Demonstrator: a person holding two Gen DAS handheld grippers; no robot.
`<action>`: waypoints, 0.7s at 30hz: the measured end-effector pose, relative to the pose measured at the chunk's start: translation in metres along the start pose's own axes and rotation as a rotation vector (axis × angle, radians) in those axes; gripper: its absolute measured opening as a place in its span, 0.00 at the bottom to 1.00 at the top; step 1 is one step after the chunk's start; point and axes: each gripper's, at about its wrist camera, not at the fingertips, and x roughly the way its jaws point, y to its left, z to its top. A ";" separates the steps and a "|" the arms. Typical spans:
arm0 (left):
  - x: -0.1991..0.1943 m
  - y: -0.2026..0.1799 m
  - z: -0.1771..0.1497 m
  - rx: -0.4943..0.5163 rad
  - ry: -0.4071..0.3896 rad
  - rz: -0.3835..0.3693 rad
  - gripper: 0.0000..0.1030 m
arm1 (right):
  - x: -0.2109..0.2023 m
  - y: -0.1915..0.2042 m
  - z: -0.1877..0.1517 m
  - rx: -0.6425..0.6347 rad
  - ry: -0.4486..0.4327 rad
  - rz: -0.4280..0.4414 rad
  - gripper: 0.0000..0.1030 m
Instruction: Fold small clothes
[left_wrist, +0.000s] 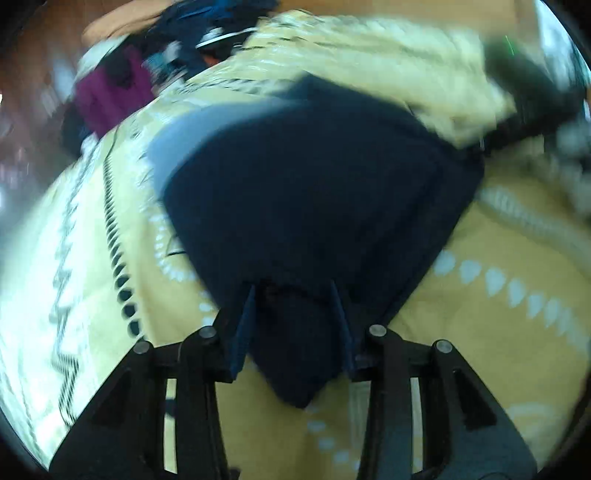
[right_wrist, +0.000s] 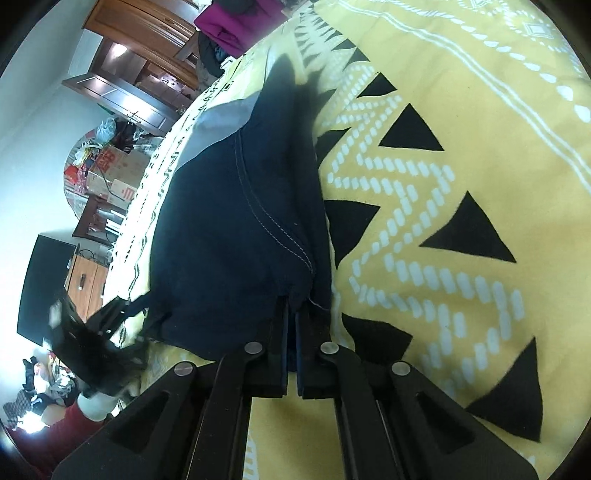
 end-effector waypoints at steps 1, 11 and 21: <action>-0.012 0.002 0.002 -0.005 -0.032 0.030 0.37 | 0.000 0.000 0.001 0.002 -0.001 0.001 0.01; 0.037 -0.006 0.006 0.026 0.026 -0.015 0.78 | -0.042 0.033 -0.004 -0.095 -0.115 -0.174 0.28; 0.011 0.011 0.015 -0.146 -0.002 -0.088 0.80 | -0.017 0.084 0.047 -0.318 -0.179 -0.213 0.29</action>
